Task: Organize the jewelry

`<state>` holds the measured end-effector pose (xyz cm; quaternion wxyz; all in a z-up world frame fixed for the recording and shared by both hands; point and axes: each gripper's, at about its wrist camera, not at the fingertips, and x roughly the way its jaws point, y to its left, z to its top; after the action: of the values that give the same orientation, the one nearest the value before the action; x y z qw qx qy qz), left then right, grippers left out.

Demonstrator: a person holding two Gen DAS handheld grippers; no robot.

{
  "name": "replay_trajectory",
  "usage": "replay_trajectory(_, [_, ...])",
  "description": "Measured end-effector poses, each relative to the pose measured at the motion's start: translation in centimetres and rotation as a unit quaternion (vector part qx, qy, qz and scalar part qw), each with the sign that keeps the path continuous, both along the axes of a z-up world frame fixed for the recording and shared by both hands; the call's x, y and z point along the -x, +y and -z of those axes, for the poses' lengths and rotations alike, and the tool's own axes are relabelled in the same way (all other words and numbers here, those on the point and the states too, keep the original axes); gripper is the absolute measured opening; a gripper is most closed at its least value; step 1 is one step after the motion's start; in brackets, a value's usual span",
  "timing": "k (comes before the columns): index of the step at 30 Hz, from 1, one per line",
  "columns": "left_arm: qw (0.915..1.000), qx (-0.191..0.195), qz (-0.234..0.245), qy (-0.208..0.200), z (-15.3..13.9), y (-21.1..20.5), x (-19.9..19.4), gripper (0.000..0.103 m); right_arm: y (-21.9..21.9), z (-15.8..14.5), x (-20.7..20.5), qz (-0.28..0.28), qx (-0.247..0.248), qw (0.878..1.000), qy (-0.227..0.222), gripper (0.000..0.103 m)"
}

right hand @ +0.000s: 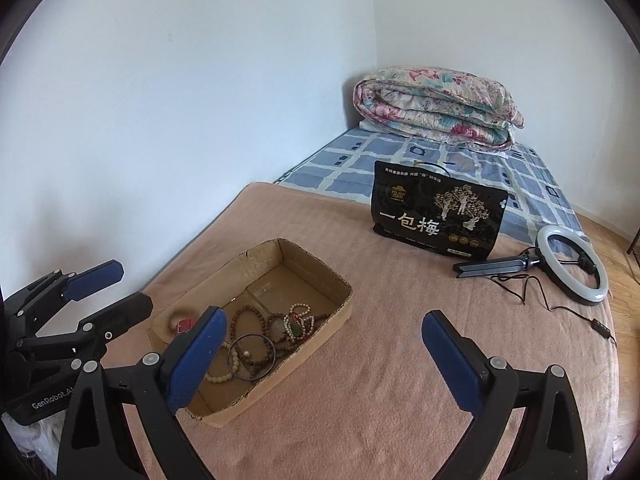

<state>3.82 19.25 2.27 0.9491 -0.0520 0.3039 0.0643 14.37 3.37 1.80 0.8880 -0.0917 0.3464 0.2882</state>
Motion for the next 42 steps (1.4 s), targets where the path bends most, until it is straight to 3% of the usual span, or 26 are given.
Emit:
replay_trajectory(2, [1.0000,-0.004,0.000,-0.004,-0.7,-0.8,0.9,0.060,-1.1,-0.8,1.0,0.006,-0.004,1.000,-0.004,0.101])
replay_trajectory(5, [0.9999,-0.012,0.001,-0.011,-1.7,-2.1,2.3,0.076,-2.8,-1.8,2.4,0.012,-0.006,1.000,-0.010,0.103])
replay_trajectory(13, [0.9995,-0.024,0.003,-0.022,-3.0,-5.1,5.2,0.082,-7.1,-2.7,6.3,0.025,0.005,0.999,-0.024,0.103])
replay_trajectory(17, [0.9989,-0.036,0.001,-0.030,-2.9,-6.4,6.3,0.094,-9.4,-2.6,7.4,0.036,-0.004,0.999,-0.026,0.103])
replay_trajectory(25, [0.9987,-0.046,-0.007,-0.022,-1.8,-7.5,7.3,0.095,-11.1,-1.3,8.1,0.042,-0.008,0.999,-0.025,0.103])
replay_trajectory(29, [0.9989,-0.041,-0.013,-0.020,-1.3,-7.5,7.6,0.102,-11.2,-0.5,8.1,0.045,-0.006,0.999,-0.026,0.103])
replay_trajectory(42, [0.9993,-0.032,-0.016,0.007,0.5,-8.1,6.7,0.102,-11.7,1.5,8.5,0.053,0.005,0.998,-0.034,0.103])
